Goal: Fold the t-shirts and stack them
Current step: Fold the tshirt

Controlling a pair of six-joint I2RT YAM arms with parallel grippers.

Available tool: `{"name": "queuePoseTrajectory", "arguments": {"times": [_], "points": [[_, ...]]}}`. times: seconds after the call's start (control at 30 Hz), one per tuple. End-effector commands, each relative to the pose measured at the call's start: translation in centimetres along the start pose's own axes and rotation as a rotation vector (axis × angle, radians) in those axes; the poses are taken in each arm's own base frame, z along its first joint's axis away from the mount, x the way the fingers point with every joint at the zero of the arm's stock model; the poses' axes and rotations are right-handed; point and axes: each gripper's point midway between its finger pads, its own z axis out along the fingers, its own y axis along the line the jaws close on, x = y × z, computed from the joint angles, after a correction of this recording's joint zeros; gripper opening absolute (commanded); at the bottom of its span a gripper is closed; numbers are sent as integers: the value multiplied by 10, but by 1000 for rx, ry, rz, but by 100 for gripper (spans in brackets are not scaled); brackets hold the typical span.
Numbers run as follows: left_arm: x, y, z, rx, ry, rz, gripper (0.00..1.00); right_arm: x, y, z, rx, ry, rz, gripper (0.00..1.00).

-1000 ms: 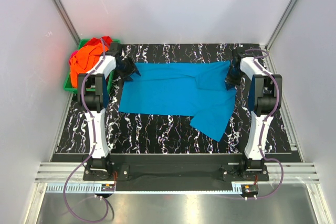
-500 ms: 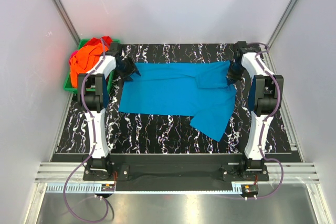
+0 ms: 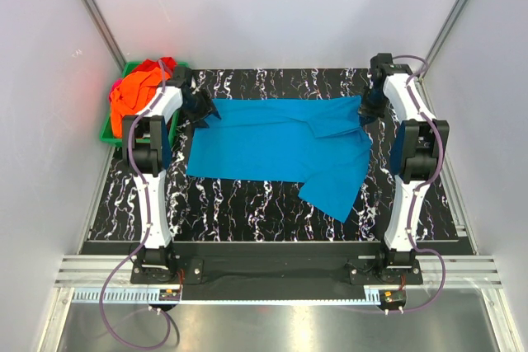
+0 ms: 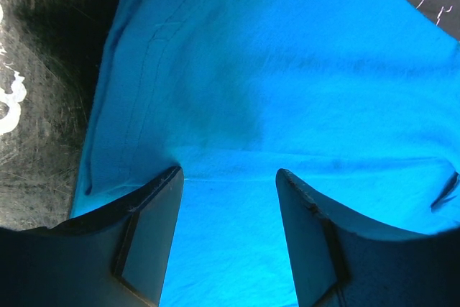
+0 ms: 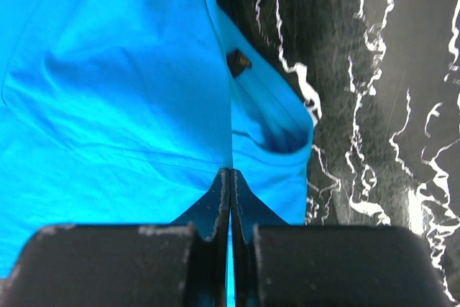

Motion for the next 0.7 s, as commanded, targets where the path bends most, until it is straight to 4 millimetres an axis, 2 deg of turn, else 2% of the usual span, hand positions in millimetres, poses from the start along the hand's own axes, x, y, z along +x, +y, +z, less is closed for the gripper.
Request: {"name": "queuePoseTrajectory", "arguments": {"times": [0.0, 0.47, 0.57, 0.67], "points": [[0, 28, 7, -84, 15, 12, 63, -3, 6, -45, -49, -38, -18, 0], [-3, 30, 4, -100, 22, 37, 63, 12, -3, -71, -31, -41, -18, 0], [-2, 30, 3, -100, 22, 40, 63, 19, -5, -70, -32, -31, -22, 0], [-3, 30, 3, -100, 22, 39, 63, 35, -7, -63, -42, 0, -16, 0]]}}
